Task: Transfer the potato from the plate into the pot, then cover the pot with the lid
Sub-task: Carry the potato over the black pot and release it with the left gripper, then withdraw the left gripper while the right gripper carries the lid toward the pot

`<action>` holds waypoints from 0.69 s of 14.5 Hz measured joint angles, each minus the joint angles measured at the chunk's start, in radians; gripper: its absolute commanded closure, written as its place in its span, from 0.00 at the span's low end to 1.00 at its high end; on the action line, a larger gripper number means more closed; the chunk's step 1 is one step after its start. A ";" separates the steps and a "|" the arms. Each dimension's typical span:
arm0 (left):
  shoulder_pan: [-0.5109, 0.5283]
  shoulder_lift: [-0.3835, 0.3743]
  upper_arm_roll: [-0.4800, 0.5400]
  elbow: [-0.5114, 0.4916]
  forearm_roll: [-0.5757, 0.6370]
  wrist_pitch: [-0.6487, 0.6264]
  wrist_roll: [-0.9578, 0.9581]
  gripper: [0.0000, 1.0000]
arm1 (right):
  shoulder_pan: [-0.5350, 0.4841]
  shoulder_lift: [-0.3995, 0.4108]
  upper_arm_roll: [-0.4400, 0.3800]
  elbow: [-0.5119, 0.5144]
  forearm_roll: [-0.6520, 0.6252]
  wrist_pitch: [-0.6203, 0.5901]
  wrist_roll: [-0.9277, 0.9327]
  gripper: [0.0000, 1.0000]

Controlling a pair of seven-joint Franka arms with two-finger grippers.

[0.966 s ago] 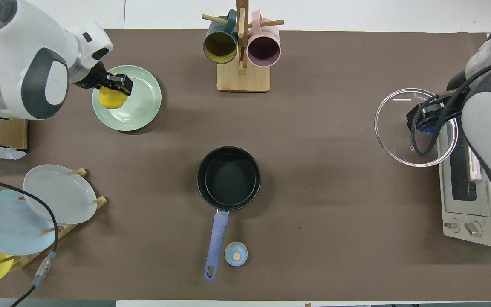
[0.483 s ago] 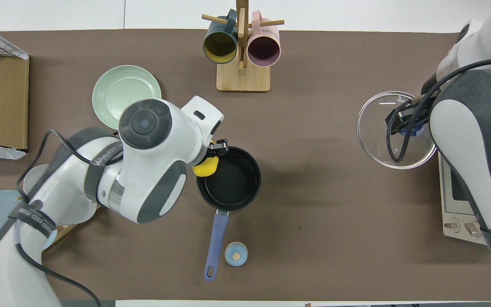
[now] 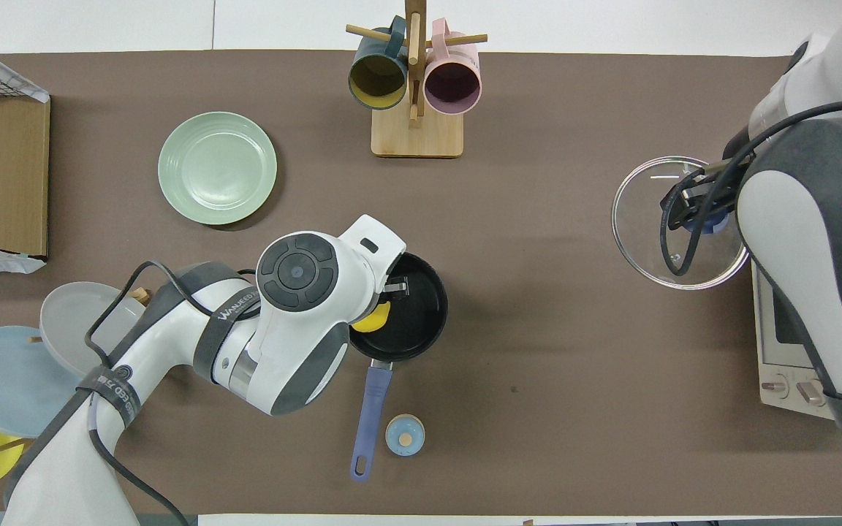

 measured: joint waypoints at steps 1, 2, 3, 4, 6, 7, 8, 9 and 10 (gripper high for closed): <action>-0.008 0.000 0.000 -0.003 0.000 0.003 -0.014 1.00 | 0.000 0.000 0.000 -0.001 0.000 0.000 0.002 1.00; -0.020 0.000 0.000 -0.011 0.000 0.012 -0.032 1.00 | 0.000 0.000 0.000 -0.002 0.000 0.001 0.013 1.00; -0.034 0.000 0.000 -0.022 0.000 0.033 -0.052 1.00 | 0.000 0.000 0.001 -0.003 0.000 0.008 0.031 1.00; -0.045 0.000 0.000 -0.037 0.000 0.058 -0.066 1.00 | 0.000 0.001 0.004 -0.006 0.000 0.028 0.045 1.00; -0.056 0.002 0.001 -0.059 0.000 0.085 -0.078 1.00 | 0.001 0.002 0.022 -0.016 0.001 0.053 0.056 1.00; -0.058 0.006 0.001 -0.067 0.000 0.092 -0.080 1.00 | 0.002 0.004 0.035 -0.018 0.001 0.058 0.061 1.00; -0.059 0.011 0.001 -0.072 0.000 0.100 -0.085 1.00 | 0.004 0.005 0.046 -0.018 0.001 0.059 0.065 1.00; -0.060 0.018 0.001 -0.076 0.000 0.112 -0.089 1.00 | 0.005 0.005 0.055 -0.018 0.006 0.059 0.068 1.00; -0.066 0.027 0.002 -0.079 0.000 0.124 -0.097 1.00 | 0.005 0.005 0.065 -0.018 0.022 0.059 0.076 1.00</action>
